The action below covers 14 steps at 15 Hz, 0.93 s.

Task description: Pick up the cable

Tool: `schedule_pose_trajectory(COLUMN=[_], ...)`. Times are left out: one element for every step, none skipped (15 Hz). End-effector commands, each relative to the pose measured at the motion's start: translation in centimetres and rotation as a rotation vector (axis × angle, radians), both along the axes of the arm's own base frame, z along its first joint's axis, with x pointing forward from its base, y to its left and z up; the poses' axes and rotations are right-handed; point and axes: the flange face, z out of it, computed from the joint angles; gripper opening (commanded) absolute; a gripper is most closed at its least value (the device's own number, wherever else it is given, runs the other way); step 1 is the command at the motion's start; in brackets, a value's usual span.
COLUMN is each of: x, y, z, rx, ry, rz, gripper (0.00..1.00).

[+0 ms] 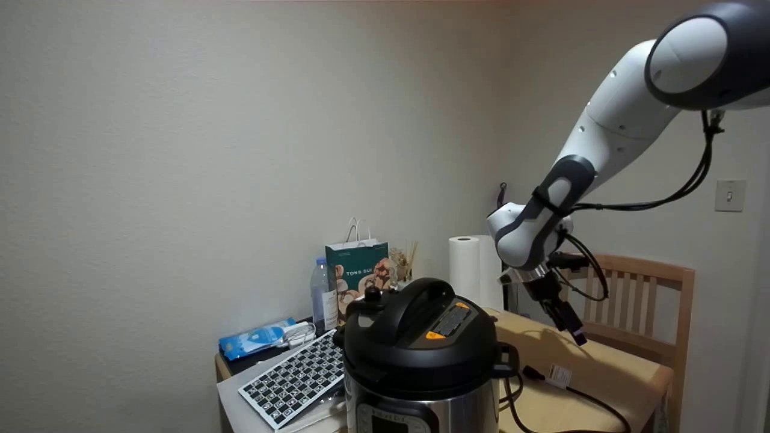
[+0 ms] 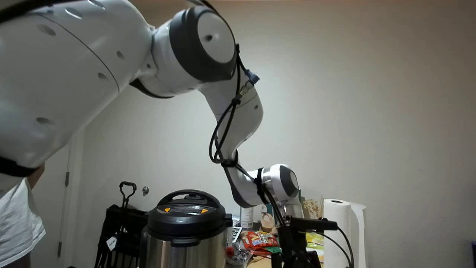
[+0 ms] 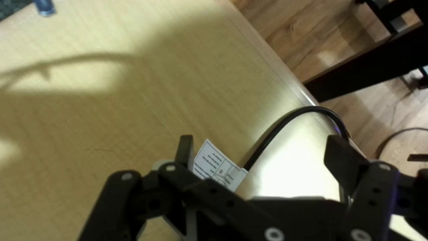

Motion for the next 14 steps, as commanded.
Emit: schedule_pose_trajectory(x=[-0.5,-1.0,-1.4,-1.5,-1.6,-1.6,-2.1,-3.7,-4.9,-6.4,-7.4,-8.8,-10.5,-12.4], y=[-0.6,-1.0,-1.2,-1.2,-1.1,-1.0,-0.5,-0.1,0.3,0.4,0.5,0.7,0.7,0.8], z=[1.1,1.8,1.9,1.8,1.6,1.5,2.2,3.4,3.8,4.2,4.2,4.0,3.9,3.5], rx=[0.018,0.025,0.029,0.031,0.033,0.034,0.046,0.071,0.098,0.126,0.144,0.161,0.177,0.194], ry=[-0.017,-0.026,-0.027,-0.023,-0.02,-0.018,-0.025,-0.071,-0.105,-0.136,-0.159,-0.169,-0.175,-0.173], rz=[-0.035,-0.059,-0.069,-0.071,-0.07,-0.069,-0.105,-0.114,-0.154,-0.202,-0.237,-0.29,-0.341,-0.395], gripper=[1.0,1.0,1.0,1.0,1.0,1.0,1.0,1.0,1.0,1.0,1.0,1.0,1.0,1.0])
